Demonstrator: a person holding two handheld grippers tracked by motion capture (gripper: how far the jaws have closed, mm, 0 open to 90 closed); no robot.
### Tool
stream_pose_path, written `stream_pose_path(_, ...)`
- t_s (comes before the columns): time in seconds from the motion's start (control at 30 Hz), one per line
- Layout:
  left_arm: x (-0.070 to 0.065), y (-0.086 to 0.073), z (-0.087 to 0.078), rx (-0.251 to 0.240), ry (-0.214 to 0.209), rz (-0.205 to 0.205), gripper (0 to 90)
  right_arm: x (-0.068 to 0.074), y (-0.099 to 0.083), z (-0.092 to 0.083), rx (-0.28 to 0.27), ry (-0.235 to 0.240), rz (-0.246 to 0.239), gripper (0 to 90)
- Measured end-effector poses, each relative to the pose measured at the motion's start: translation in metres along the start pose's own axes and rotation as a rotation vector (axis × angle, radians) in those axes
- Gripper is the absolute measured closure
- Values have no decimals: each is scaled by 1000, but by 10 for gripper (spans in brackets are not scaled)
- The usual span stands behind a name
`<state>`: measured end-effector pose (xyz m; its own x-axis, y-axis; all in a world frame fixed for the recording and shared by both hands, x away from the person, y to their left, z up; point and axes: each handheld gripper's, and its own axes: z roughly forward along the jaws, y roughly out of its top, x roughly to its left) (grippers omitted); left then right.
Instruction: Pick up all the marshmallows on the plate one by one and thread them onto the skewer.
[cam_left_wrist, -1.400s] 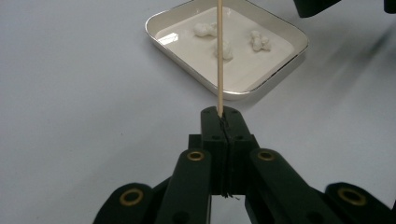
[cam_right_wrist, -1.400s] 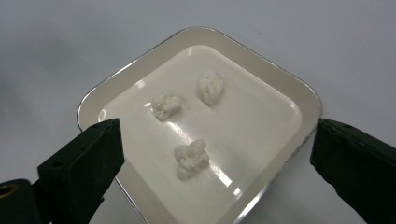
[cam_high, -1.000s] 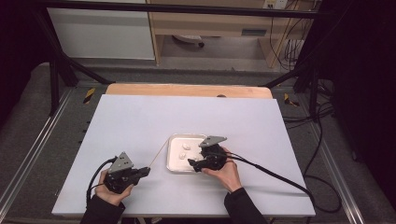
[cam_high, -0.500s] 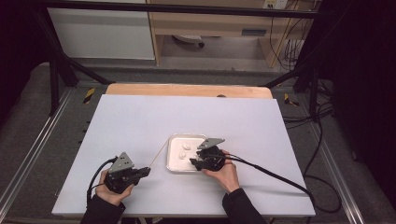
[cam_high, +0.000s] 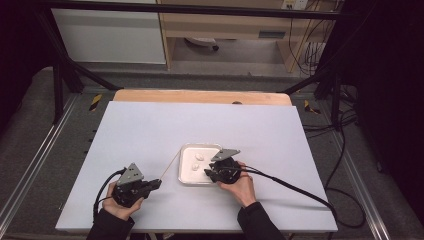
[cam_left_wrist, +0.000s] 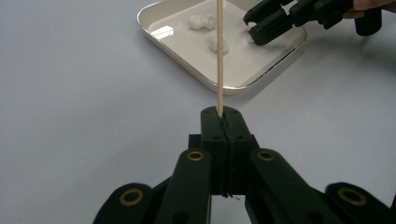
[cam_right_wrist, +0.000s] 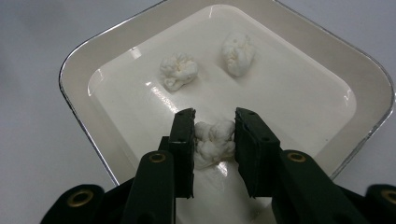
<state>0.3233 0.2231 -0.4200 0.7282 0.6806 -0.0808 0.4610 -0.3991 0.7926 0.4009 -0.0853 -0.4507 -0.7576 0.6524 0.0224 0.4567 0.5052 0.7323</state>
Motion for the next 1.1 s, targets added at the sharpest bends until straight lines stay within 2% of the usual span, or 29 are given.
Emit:
stream_pose_path(0.3,-1,0,0,-1,-1,1,889,-1,1,-1,3,19,17,716)
stream_pose_path(0.6,-2,0,1,-1,-5,4,889,-3,8,-13,-30,32,27,734)
stream_pose_path(0.77,-4,1,2,-3,-9,7,889,-5,13,-25,-71,42,32,736)
stream_pose_path(0.8,-4,1,2,-4,-11,7,889,-5,15,-31,-91,57,43,737)
stream_pose_path(1.1,-11,3,5,-13,-23,20,889,-9,19,-52,-163,99,75,738)
